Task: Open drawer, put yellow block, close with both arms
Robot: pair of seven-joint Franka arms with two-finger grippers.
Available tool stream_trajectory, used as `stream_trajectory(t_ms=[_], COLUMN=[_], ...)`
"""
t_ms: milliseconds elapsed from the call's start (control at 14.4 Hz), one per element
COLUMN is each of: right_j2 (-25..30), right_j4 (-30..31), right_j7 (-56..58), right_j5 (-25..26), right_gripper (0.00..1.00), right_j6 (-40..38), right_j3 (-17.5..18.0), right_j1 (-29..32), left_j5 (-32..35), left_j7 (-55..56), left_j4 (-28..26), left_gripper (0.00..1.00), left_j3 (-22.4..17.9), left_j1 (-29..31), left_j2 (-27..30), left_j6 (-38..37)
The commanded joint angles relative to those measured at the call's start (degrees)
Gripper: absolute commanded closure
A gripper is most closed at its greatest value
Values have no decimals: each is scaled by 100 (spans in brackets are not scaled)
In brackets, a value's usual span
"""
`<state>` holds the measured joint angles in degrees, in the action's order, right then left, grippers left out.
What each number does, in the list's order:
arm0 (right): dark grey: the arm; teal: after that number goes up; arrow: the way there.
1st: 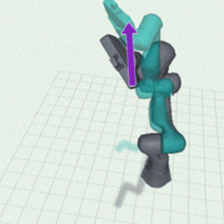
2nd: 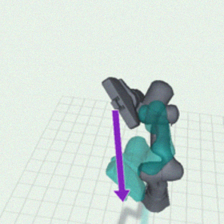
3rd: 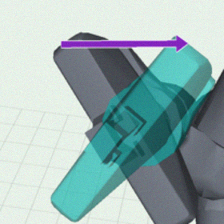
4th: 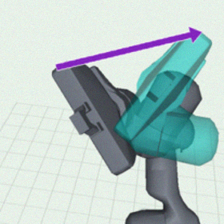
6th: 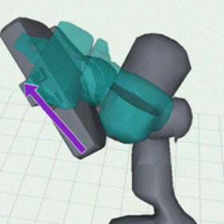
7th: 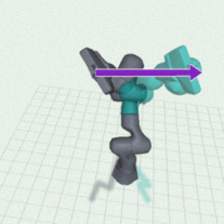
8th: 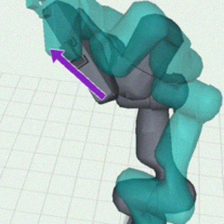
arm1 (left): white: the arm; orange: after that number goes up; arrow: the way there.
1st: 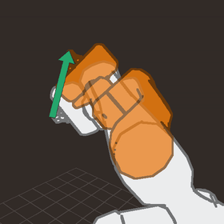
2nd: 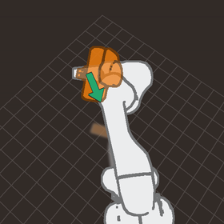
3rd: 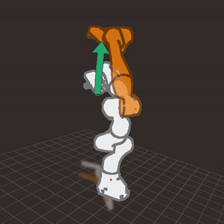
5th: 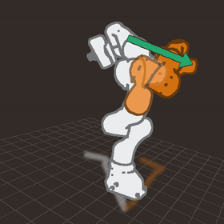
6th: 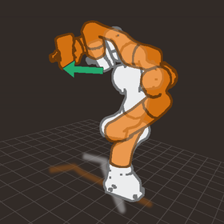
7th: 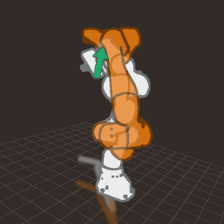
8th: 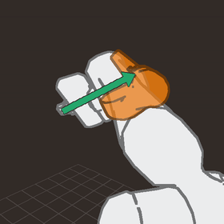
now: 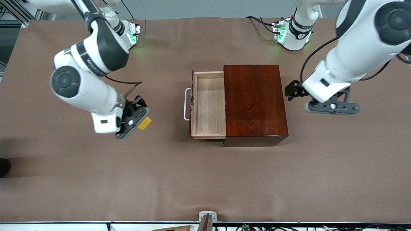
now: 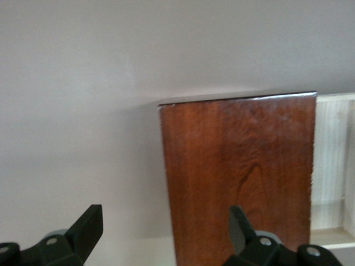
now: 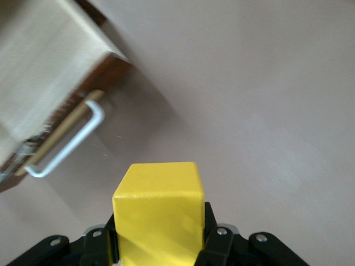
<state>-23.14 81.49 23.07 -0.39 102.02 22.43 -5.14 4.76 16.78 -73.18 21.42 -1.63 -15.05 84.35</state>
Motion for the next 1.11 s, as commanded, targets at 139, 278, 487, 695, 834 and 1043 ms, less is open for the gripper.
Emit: stream_trajectory(t_ms=[139, 278, 487, 695, 834, 1043], right_j2=[-6, -207, -602, -1007, -1218, -1386], right_j4=[61, 69, 52, 52, 52, 60], right_j7=[84, 49, 92, 416, 654, 874], right_j5=[301, 1028, 1383, 1524, 1533, 1560], right_gripper=[100, 100, 100, 100, 100, 100], right_j6=[686, 1177, 1399, 1750, 1777, 1769], right_j3=[60, 51, 51, 51, 51, 51], right_j1=[-925, -1488, -1850, -2096, -2158, -2211], left_j5=[-98, -98, -107, -255, -414, -633], left_j7=[-1016, -1316, -1607, -2152, -2065, -1697], left_j4=[-916, -1258, -1706, -2383, -2420, -2411], left_gripper=[0, 0, 0, 0, 0, 0], left_j3=[-49, -635, -1648, -1930, -2036, -2212], left_j1=[698, 569, -108, -118, -110, -118], left_j2=[915, 1266, 1653, 2058, 2068, 2033], left_j6=[-7, 37, 203, 827, 864, 881])
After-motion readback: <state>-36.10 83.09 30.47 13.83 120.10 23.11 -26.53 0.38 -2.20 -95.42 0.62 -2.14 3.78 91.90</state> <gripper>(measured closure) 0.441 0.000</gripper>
